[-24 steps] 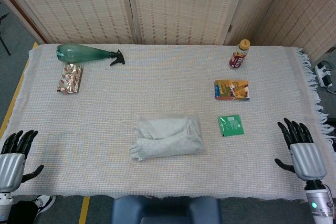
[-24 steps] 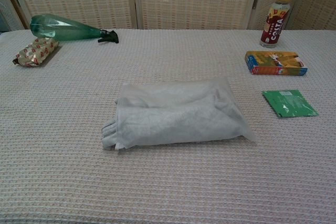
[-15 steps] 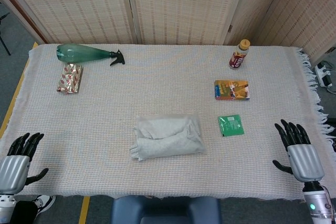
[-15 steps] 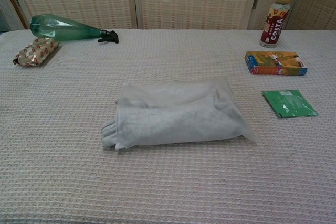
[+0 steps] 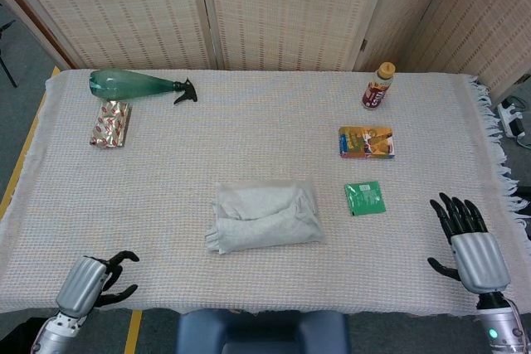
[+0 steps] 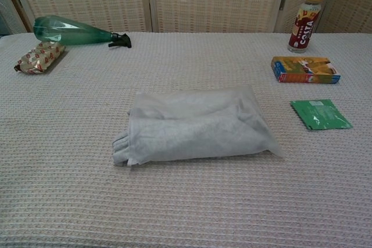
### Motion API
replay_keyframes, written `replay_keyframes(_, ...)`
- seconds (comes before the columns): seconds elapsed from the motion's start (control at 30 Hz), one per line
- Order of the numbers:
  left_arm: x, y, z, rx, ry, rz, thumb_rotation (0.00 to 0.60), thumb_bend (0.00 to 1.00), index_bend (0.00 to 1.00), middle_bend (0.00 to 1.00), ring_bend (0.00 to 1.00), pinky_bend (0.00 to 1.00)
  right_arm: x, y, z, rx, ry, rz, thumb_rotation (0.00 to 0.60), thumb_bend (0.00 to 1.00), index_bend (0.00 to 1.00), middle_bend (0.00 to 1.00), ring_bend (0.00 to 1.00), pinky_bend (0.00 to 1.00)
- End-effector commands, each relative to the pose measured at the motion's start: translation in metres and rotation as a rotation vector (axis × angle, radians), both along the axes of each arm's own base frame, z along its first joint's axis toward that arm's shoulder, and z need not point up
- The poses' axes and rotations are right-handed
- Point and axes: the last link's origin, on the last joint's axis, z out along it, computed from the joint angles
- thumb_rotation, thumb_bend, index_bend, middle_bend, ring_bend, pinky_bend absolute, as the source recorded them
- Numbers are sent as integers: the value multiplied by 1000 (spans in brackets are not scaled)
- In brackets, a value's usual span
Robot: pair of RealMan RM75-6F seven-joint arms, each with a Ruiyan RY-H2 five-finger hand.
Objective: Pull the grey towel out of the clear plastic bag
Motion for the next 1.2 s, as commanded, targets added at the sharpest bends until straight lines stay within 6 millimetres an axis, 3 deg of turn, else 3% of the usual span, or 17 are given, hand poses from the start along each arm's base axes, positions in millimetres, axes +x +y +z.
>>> replay_keyframes(0.03,15,3,-28,-20,-30,-51,600,226,515,1000,1000,1000,0,0,0,5,-2,1,600,4,0,0,0,0)
replay_keyframes(0.3,28,27,-67,-6,45,-31,600,283,490,1000,1000,1000,0,0,0,28,-2,-1,600,5,0,0,0,0)
replay_keyframes(0.8,47,54,-116,33,89,-64,600,357,496,1000,1000,1000,-2,-3,-4,49,14,-16,600,6,0,0,0,0)
replay_keyframes(1.2,55,68,-140,55,61,-74,600,313,476,1000,1000,1000,-3,-6,-5,62,13,-25,600,5,0,0,0,0)
